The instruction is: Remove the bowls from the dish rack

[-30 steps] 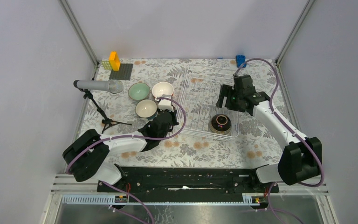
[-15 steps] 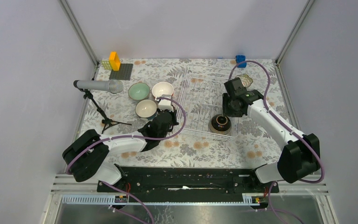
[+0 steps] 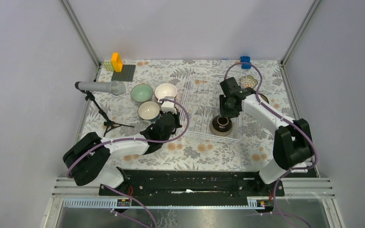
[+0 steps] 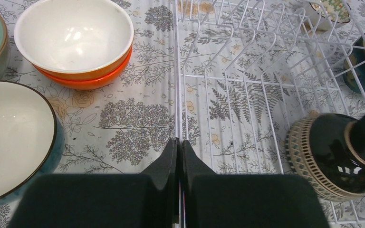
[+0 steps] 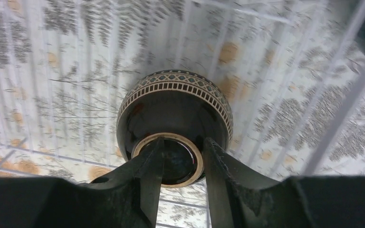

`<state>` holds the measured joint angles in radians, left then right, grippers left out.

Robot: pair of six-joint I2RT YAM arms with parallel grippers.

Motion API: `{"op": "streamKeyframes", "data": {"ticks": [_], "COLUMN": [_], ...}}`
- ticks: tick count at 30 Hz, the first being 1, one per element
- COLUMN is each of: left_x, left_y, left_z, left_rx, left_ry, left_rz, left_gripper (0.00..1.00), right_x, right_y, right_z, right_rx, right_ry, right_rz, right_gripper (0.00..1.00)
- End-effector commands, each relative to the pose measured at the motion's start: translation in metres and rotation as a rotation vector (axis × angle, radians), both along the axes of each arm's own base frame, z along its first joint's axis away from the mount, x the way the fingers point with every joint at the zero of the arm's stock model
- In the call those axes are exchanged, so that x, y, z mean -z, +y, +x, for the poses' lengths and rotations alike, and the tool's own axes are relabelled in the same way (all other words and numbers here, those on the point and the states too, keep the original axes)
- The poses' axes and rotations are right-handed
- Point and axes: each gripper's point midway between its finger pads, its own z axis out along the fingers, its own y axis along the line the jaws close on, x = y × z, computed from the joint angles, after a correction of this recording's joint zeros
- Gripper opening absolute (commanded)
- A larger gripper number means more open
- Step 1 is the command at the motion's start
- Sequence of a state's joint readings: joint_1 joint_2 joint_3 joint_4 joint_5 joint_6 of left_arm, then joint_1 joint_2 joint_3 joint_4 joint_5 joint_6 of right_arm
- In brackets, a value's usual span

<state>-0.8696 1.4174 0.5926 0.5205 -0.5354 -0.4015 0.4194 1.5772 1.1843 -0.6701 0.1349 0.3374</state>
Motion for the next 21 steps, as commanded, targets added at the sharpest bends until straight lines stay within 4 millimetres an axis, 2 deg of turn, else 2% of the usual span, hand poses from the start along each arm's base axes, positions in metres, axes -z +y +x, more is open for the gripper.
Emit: {"op": "streamKeyframes", "data": {"ticks": [1, 4, 7, 10, 14, 17, 21], "left_x": [-0.034, -0.032, -0.031, -0.032, -0.032, -0.033, -0.035], "left_y": [-0.01, -0.01, -0.008, -0.007, -0.007, -0.007, -0.005], "left_z": [0.001, 0.002, 0.002, 0.003, 0.003, 0.003, 0.002], "left_rx": [0.018, 0.015, 0.008, 0.001, 0.001, 0.003, -0.003], "left_ry": [-0.07, -0.068, -0.068, -0.072, -0.071, -0.072, -0.076], "left_rz": [-0.112, -0.107, -0.1, -0.099, -0.099, -0.103, -0.104], "left_gripper": [0.0, 0.0, 0.0, 0.0, 0.0, 0.0, 0.0], "right_x": [-0.009, -0.016, -0.017, -0.021, -0.041, -0.039, -0.025], "right_y": [0.066, 0.113, 0.142, 0.142, 0.127, 0.119, 0.113], "right_z": [0.033, 0.048, 0.056, 0.065, 0.065, 0.058, 0.053], "right_rx": [-0.113, -0.187, -0.224, -0.198, -0.164, -0.166, -0.163], "right_ry": [-0.064, -0.076, -0.089, -0.134, -0.221, -0.234, -0.207], "right_rz": [0.163, 0.196, 0.204, 0.182, 0.159, 0.154, 0.128], "right_gripper": [0.42, 0.41, 0.42, 0.47, 0.51, 0.57, 0.61]}}
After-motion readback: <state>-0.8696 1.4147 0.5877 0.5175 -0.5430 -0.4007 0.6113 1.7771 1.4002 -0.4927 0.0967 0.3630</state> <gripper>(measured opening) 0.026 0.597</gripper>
